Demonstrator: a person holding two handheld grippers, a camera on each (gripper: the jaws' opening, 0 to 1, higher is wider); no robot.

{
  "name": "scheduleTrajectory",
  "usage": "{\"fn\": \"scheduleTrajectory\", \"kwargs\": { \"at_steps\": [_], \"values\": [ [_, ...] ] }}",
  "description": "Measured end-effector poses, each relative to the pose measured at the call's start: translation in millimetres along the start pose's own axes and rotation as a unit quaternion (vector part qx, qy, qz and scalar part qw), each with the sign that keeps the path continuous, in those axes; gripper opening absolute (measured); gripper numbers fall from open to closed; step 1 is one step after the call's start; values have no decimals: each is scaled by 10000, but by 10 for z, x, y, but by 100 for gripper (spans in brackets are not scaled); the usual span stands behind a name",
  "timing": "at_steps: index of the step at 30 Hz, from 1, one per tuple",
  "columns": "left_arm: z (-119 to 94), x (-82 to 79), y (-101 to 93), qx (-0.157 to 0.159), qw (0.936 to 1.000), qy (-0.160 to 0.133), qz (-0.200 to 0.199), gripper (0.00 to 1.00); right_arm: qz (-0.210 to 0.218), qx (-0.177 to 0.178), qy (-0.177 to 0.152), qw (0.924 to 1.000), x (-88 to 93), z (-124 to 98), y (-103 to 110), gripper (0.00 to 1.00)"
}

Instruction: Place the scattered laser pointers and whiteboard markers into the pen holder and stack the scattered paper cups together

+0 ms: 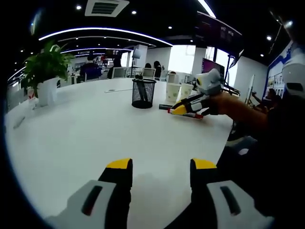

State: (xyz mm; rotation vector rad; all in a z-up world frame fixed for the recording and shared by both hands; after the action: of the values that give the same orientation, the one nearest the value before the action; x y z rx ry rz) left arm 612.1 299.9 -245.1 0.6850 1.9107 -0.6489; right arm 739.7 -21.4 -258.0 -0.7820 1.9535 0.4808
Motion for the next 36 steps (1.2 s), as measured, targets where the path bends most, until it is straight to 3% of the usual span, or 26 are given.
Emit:
{"fn": "scheduleTrajectory", "kwargs": {
  "at_steps": [22,26,36],
  "values": [
    [4,22,28,-31,10000,22,-43,49,-282,209,66,9994,7,48,-14,19],
    [6,20,26,-30,10000,14,-46,49,-283,211,61,9994,8,48,-30,14],
    [5,26,26,-36,10000,32,-46,49,-204,216,12,9996,2,60,-78,14]
  ]
}}
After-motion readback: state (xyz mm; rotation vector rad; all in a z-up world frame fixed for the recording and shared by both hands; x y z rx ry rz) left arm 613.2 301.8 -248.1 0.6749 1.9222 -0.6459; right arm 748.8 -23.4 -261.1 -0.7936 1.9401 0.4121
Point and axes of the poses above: the point that each gripper's makers call its tool centre point, and the gripper's own axes: z roughly forward along the fingers, y roughly to its left, x roughly out of its underside, the point moved 10 cm from there along -z, roughly backward along the fingers, and after that the axes turned 3 degrees about -y, right-handed, at the moved point
